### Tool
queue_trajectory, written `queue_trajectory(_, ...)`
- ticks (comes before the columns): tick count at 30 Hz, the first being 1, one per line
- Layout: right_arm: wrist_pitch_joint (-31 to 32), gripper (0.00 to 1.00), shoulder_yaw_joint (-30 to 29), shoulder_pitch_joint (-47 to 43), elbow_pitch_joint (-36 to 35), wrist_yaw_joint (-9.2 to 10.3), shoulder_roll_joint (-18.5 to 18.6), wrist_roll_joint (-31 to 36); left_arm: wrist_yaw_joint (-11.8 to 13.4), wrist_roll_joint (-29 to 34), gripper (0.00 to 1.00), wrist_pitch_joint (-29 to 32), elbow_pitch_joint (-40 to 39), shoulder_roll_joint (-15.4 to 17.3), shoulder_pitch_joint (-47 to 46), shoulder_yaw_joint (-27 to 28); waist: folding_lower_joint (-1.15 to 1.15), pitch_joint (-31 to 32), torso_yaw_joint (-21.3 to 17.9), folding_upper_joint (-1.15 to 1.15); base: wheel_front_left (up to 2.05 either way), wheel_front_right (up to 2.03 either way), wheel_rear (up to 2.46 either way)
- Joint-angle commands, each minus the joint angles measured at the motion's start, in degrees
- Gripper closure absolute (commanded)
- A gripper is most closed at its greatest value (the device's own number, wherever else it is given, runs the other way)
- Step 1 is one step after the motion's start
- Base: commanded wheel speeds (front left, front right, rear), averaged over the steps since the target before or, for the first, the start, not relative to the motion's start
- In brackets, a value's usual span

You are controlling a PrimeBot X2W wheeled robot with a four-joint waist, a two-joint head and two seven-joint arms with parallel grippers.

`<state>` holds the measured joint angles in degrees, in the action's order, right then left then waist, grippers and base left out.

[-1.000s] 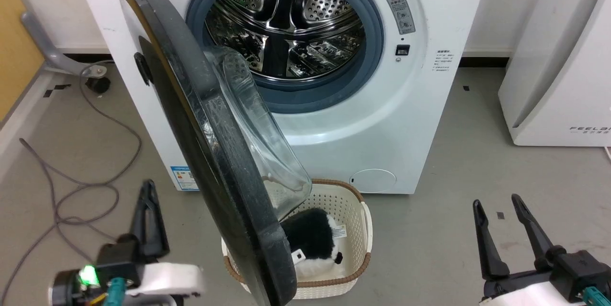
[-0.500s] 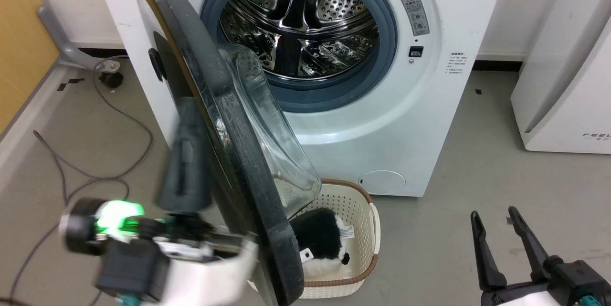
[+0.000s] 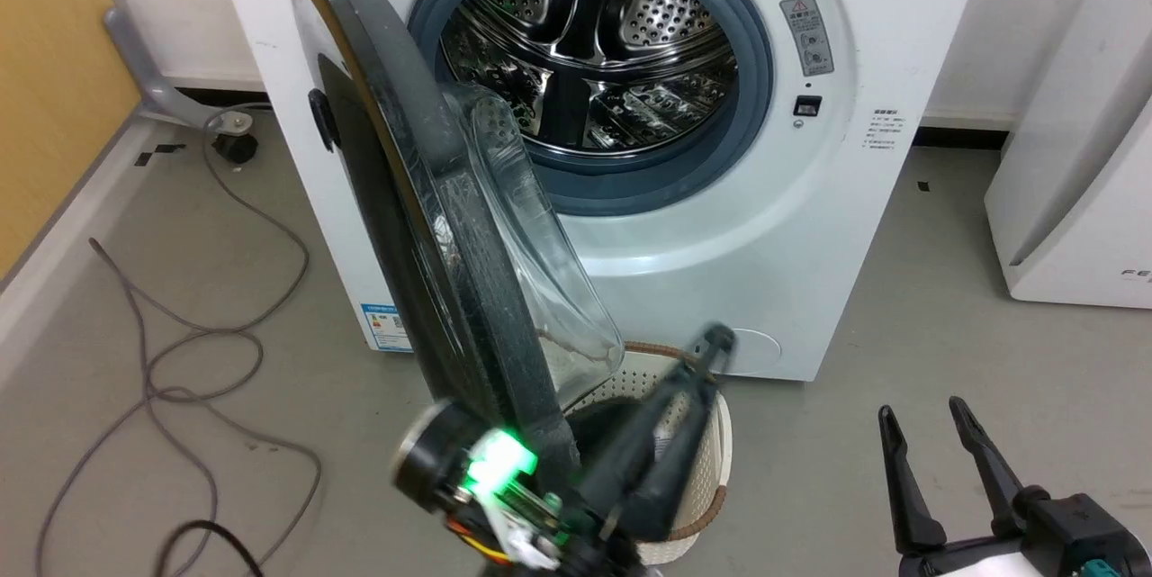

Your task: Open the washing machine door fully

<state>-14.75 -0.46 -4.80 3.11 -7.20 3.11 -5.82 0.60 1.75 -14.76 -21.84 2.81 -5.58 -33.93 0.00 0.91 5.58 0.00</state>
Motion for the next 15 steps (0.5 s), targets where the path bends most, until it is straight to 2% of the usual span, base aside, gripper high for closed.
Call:
queue_trajectory(1, -0.25, 0.0, 0.18, -0.62, 0.19, -0.29, -0.23, -0.47, -0.37, -0.12, 1.0, -0.24, 0.65, 0.12, 0.75, -0.61, 0.0, -0.01, 0.09, 0.0, 0.0, 0.0, 0.0)
queue_trajectory(11, -0.25, 0.0, 0.37, -0.3, 0.43, -0.29, -0.23, -0.1, -1.76, 0.51, 1.0, -0.24, 9.29, 2.37, 3.21, -6.26, 0.0, -1.16, 0.86, 0.0, 0.0, 0.0, 0.0)
queue_trajectory(15, -0.25, 0.0, 0.53, 0.29, 0.62, -0.29, -0.24, 0.3, -1.35, 0.4, 1.0, -0.24, 14.38, 3.79, 3.36, -6.79, 0.0, -2.15, 0.96, 0.0, 0.0, 0.0, 0.0)
